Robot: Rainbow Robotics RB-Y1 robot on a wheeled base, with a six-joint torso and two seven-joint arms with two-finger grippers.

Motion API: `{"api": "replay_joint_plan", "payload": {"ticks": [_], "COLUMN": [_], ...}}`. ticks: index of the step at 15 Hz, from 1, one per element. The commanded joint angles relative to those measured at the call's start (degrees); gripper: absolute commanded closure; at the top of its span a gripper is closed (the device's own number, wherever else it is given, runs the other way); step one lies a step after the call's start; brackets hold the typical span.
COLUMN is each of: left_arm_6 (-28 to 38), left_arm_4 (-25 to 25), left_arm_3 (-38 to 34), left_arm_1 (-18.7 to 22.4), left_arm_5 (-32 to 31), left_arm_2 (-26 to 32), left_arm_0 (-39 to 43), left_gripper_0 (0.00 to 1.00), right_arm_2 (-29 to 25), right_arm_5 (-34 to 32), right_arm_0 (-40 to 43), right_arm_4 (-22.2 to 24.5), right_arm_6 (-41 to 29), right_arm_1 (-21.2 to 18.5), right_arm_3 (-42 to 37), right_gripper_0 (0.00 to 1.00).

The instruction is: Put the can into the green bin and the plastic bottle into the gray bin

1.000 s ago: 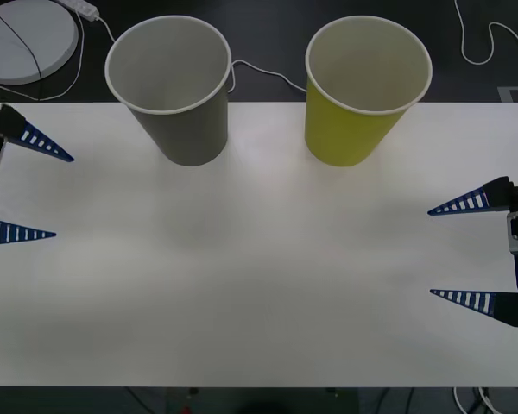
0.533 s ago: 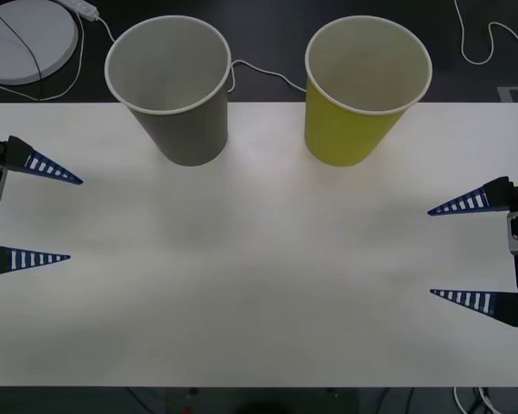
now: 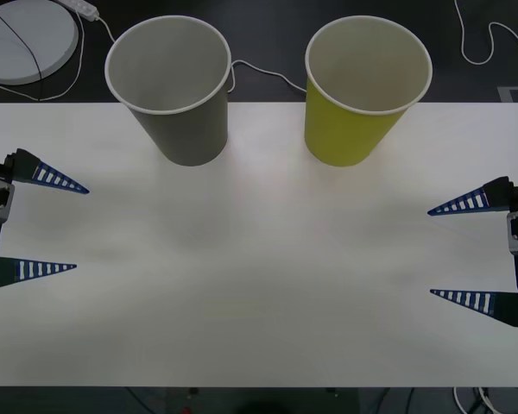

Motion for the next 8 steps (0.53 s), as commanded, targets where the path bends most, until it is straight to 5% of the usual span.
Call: {"api": "replay_joint_plan", "payload": {"ticks": [1, 8], "left_arm_6": [-0.51, -0.95], "left_arm_4": [-1.03, -1.03], "left_arm_3": [0.01, 0.01], "left_arm_1": [-2.26, -2.78], "left_arm_5": [0.01, -0.43], "left_arm_2": [0.0, 0.09], "left_arm_0": [0.23, 0.49], "left_gripper_0": [0.0, 0.0], "right_arm_2": [0.0, 0.0], "right_arm_5": [0.0, 0.0], "right_arm_0": [0.0, 0.0], "right_arm_4": [0.0, 0.0], "right_arm_6": [0.0, 0.0], "right_arm_1": [0.0, 0.0], "right_arm_3": [0.0, 0.0], "right_gripper_0": [0.0, 0.0]}}
